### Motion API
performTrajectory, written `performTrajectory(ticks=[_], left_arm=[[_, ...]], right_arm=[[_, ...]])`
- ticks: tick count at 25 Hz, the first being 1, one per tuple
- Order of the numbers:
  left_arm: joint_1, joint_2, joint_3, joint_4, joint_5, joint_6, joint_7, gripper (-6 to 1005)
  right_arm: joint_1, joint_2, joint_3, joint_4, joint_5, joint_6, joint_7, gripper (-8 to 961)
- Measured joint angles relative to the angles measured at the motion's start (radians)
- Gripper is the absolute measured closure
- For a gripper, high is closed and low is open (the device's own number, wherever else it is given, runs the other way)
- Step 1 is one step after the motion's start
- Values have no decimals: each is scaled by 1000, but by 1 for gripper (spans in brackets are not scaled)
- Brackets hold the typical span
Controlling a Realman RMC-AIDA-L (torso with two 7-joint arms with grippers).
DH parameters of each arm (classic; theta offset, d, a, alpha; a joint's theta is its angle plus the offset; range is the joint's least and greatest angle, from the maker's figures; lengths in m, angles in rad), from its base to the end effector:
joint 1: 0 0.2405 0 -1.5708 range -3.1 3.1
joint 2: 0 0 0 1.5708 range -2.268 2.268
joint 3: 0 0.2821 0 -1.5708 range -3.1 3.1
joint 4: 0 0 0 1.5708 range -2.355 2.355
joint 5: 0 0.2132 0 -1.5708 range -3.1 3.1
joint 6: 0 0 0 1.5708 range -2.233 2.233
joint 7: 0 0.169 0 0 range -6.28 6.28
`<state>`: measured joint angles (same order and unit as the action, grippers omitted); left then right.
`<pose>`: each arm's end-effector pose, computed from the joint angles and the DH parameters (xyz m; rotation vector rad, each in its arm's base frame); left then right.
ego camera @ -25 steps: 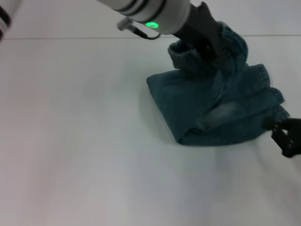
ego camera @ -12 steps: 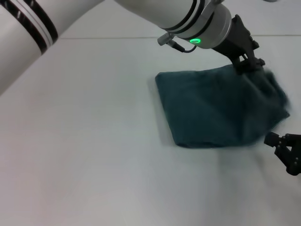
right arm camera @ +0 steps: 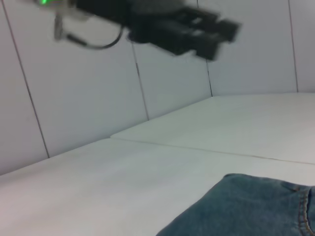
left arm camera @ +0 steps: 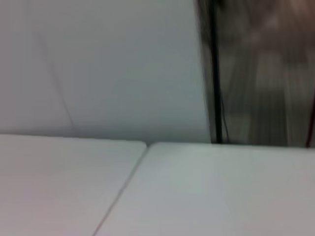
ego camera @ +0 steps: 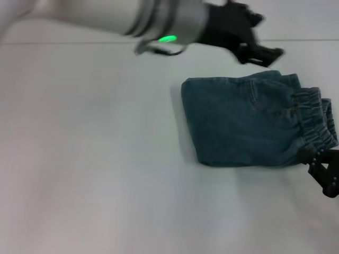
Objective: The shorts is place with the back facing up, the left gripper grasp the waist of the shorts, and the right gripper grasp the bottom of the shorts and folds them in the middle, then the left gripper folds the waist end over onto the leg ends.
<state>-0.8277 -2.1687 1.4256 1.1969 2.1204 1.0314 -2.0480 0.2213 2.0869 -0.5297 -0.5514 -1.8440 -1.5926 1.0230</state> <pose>-0.0292 0.4262 -0.0907 -2.7453 -0.0782 -0.3433 0.3623 0.2621 -0.0168 -2.3563 0.6472 0.7949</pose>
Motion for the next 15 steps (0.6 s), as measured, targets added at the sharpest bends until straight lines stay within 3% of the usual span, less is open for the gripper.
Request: performTrajectory(ticks=[4,7,10,12,15], left_arm=[[175,-4,-150,3,-201,114,209,260],[286,-5,-250,-73,-324,226,385,161],[383,1,-382,-245,-449,369,610,63],[422,2,-501,-379,-477,464,756,64],[471,12,-667,-572,-460,560,956,65]], right_arm=[[-1,-2,8,-6,0,-16,0,955],[0,-2,7,-6,0,-24,-2,954],[2,2,-3,6,0,-40,-20,923],[4,5,-11,25,0,-57,-51,903],[12,5,-15,84,2,-87,-138,768]])
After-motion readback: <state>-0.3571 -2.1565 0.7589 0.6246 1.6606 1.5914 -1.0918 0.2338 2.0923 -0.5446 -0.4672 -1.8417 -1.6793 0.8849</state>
